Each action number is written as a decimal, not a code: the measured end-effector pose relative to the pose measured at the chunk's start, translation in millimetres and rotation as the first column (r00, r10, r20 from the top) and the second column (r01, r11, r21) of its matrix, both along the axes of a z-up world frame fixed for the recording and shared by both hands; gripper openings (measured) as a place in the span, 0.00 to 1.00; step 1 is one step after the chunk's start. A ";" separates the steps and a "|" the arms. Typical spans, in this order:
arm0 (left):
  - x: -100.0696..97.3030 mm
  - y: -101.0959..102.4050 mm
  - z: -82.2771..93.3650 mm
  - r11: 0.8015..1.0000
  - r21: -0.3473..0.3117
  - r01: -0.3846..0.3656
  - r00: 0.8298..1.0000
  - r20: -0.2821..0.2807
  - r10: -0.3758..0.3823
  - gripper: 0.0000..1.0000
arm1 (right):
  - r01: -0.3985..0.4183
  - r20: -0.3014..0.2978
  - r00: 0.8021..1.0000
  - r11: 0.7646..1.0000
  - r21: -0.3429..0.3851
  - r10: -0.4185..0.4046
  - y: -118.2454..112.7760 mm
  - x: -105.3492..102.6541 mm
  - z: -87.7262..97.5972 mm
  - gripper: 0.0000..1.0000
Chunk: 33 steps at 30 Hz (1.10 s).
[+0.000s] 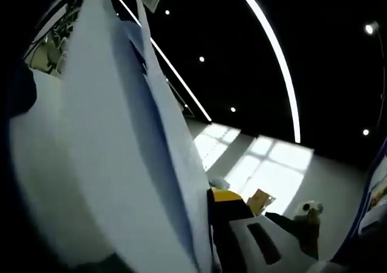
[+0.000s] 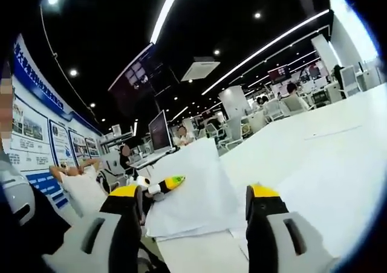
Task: Organize the stack of printing papers by aligning and flattening the scattered papers on the table
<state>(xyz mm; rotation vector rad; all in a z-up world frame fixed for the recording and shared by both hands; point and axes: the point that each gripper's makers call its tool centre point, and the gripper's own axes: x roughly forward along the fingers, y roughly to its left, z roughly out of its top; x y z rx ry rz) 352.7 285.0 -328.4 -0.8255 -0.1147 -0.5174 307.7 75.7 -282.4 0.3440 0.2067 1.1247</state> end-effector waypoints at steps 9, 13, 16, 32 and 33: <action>2.4 3.4 -1.2 1.000 -0.002 0.000 1.000 -0.002 0.000 0.07 | 0.033 -0.003 0.999 0.999 0.013 -0.033 -11.5 4.1 1.6 0.72; 3.6 5.5 -2.0 1.000 -0.001 -0.004 1.000 -0.002 0.004 0.07 | 0.049 -0.003 0.999 0.999 0.019 -0.049 -15.7 6.4 2.4 0.72; 4.1 6.3 -2.5 1.000 -0.001 -0.004 1.000 -0.003 0.004 0.07 | 0.061 -0.001 0.998 0.998 0.018 -0.061 -19.3 8.3 2.5 0.73; 1.7 4.0 -1.9 1.000 -0.006 -0.002 1.000 -0.004 0.002 0.07 | 0.133 0.007 0.991 0.991 0.012 -0.133 -37.8 18.7 4.7 0.82; 1.2 3.3 -1.7 1.000 -0.006 -0.002 1.000 -0.004 0.002 0.07 | 0.136 0.009 0.991 0.991 0.014 -0.136 -38.3 18.8 5.2 0.82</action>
